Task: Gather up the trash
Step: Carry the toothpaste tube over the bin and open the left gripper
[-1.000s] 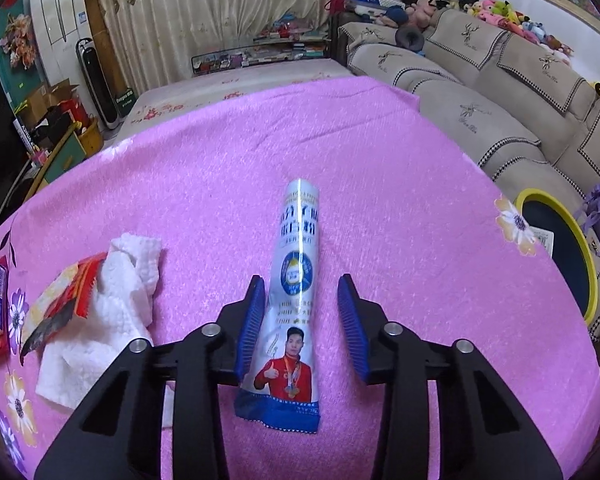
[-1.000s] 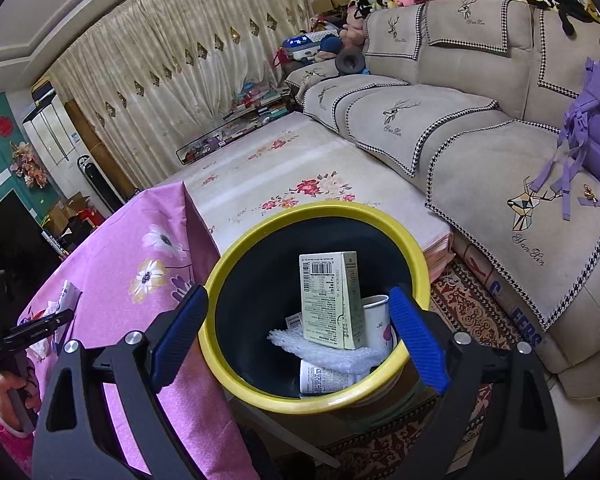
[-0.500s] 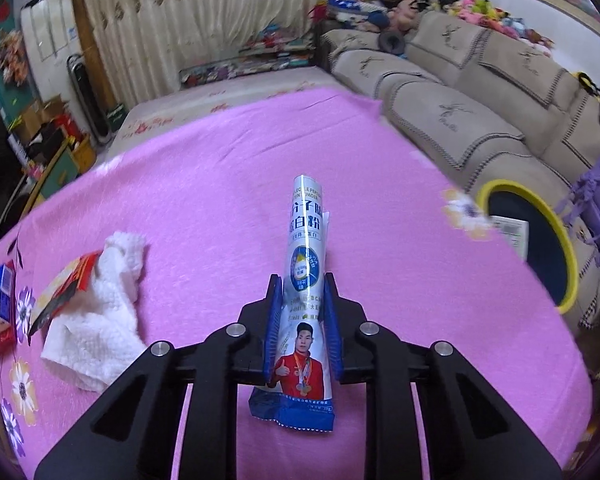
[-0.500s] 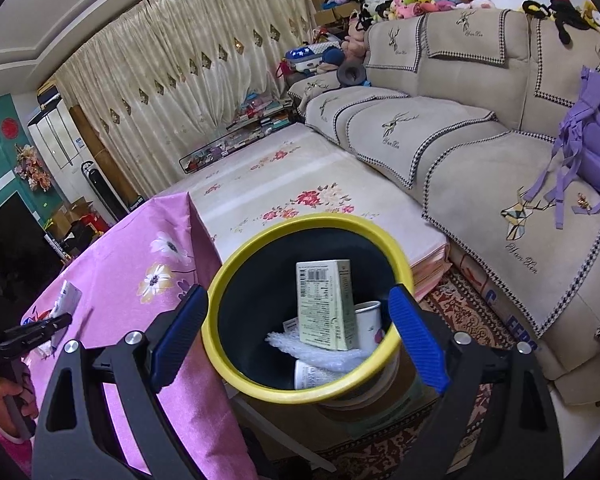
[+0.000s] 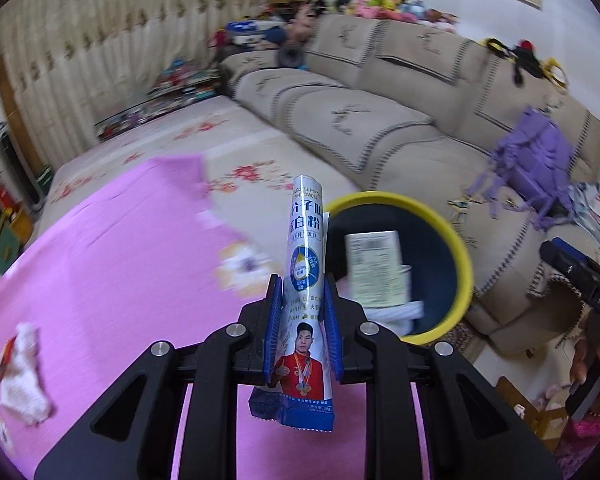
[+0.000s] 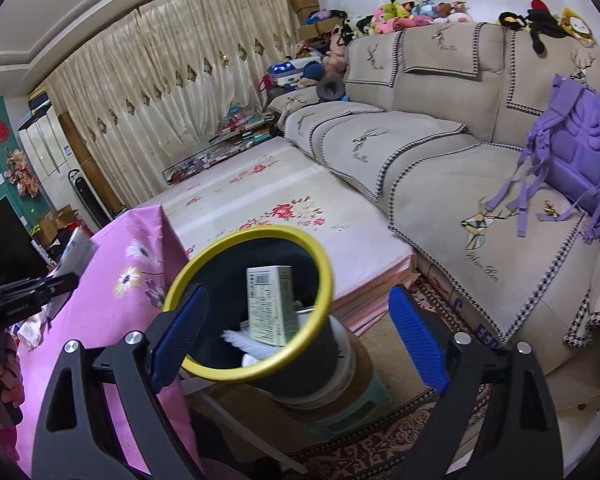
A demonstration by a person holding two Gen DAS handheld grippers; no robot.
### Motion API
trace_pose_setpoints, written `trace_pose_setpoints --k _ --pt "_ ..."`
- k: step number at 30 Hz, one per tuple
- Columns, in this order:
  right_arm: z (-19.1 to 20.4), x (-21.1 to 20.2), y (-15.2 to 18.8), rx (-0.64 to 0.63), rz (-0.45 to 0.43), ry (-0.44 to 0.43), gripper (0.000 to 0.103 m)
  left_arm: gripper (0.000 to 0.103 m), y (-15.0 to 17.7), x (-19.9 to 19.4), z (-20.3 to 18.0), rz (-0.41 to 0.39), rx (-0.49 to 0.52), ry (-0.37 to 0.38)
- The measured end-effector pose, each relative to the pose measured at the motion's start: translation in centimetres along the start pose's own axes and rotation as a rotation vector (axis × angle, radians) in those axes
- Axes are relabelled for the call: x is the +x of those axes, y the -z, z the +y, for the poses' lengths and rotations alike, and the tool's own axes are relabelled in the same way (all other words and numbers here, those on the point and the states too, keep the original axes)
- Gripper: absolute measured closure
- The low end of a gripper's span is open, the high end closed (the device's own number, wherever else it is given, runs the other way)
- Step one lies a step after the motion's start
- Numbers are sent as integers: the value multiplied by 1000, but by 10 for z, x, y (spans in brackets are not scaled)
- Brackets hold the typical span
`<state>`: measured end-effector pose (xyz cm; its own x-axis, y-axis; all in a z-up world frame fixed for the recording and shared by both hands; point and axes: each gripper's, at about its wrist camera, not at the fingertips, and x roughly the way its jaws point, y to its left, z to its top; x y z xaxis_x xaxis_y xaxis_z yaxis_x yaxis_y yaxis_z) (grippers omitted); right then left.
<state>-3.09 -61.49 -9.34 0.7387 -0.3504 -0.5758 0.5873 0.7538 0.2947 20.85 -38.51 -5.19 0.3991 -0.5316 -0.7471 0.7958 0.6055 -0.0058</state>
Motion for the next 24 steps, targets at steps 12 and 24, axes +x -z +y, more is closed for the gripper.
trace_pose_setpoints --k 12,24 --pt "-46 -17 2 49 -19 30 16 82 -40 74 -108 52 99 83" --pt "-56 -8 7 72 4 44 16 70 -48 119 -115 63 97 52"
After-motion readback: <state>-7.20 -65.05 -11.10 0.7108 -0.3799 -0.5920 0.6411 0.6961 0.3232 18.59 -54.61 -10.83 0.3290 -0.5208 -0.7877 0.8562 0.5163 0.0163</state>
